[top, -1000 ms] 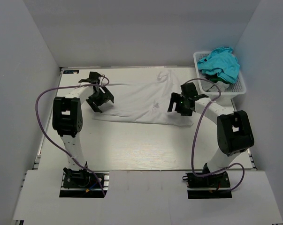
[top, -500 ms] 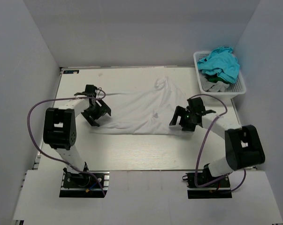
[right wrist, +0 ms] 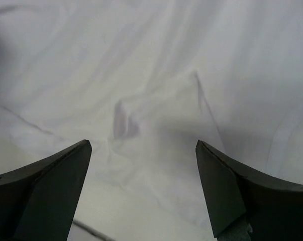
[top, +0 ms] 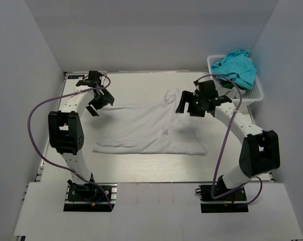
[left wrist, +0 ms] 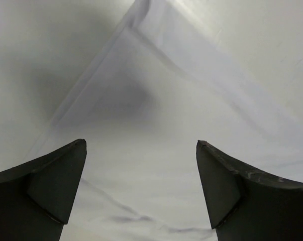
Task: Fold and stack the t-shirts
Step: Grap the side of the flattened tshirt furthest away from the robot with both arms
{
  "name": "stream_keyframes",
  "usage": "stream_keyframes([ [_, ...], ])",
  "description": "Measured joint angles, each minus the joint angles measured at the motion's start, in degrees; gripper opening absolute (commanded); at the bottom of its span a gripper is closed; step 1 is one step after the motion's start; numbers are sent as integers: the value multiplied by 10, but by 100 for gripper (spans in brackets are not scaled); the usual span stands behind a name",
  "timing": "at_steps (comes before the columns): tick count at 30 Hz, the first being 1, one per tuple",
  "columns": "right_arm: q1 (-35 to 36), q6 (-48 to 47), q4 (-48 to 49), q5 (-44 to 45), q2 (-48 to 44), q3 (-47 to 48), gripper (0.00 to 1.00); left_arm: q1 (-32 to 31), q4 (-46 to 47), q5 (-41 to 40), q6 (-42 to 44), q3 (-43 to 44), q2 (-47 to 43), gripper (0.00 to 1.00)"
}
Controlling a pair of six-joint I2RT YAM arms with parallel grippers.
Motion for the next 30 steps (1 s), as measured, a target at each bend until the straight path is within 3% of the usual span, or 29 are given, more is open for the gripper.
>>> stream_keyframes([
  [4,-2,-7,3,37,110,145,90,9,-3,-30,4,125,97,97],
  [7,-5,-12,-7,64,188,239,90,15,-14,-36,5,200,181,88],
  [11,-13,-26,-26,95,275,351,90,23,-29,-32,8,226,245,82],
  [15,-23,-37,-43,122,346,439,90,26,-33,-28,9,226,244,58],
  [20,-33,-48,-46,131,415,503,90,30,-33,-20,8,224,244,45],
  [23,-36,-66,-42,131,454,526,90,32,-33,-15,7,224,244,30],
  [24,-36,-73,-39,131,466,530,90,32,-33,-13,6,224,244,20],
  [27,-36,-93,-18,128,495,534,90,34,-32,-5,4,226,244,0],
  [30,-35,-108,7,112,519,540,90,37,-31,5,6,226,244,0],
])
